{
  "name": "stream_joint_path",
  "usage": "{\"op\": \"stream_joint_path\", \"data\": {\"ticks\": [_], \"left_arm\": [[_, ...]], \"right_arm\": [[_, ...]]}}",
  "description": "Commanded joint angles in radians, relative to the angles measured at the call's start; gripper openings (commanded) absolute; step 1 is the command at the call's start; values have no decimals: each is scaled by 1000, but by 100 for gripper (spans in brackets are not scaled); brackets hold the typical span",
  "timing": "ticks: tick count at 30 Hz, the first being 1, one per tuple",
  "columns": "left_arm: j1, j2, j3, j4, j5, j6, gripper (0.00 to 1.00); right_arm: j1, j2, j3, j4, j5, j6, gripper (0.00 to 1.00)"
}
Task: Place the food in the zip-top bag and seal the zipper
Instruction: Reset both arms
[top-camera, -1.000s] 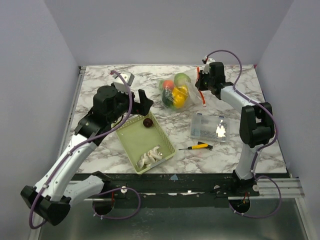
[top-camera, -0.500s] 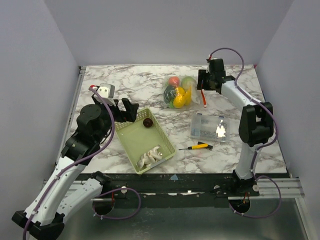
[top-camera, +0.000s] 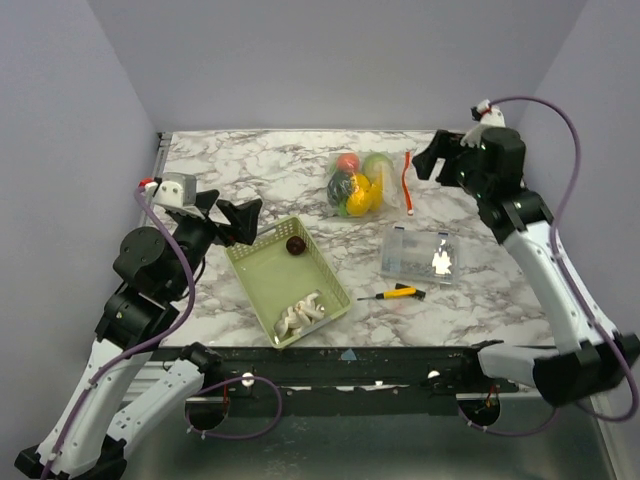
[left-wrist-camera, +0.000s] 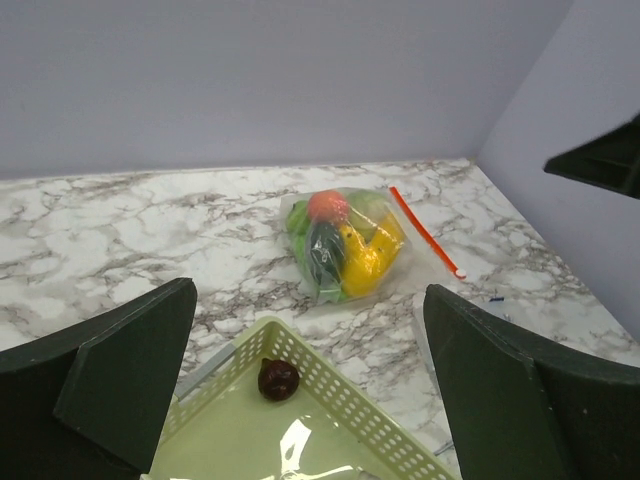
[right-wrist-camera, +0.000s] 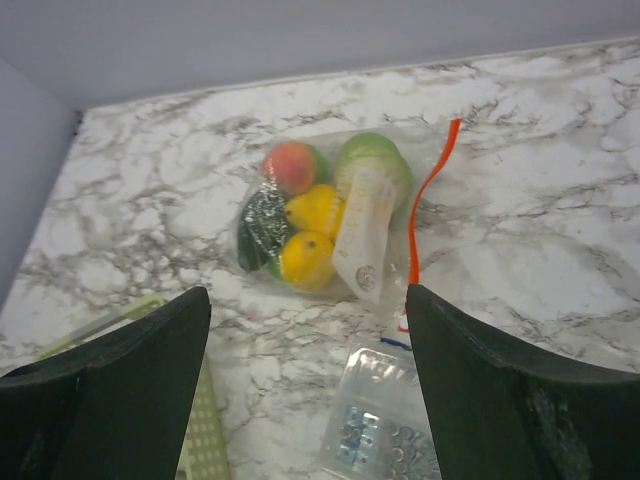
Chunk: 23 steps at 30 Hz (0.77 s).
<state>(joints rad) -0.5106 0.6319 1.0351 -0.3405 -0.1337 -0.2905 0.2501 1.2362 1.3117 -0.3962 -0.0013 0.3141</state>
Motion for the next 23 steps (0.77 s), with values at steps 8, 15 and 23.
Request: {"op": "stream_joint_path", "data": {"ticks": [8,15,23], "left_arm": [[4,-89,-59,134,-111,80,98],[4,-133,-67,163,-179,91,98],[4,-132,-69,170,-221,94,98]], "right_arm": [[4,-603,-459,189,36,119,100],[3,-655,-402,122,203,103,100],[3,-602,-342,99,396,83,100]]}}
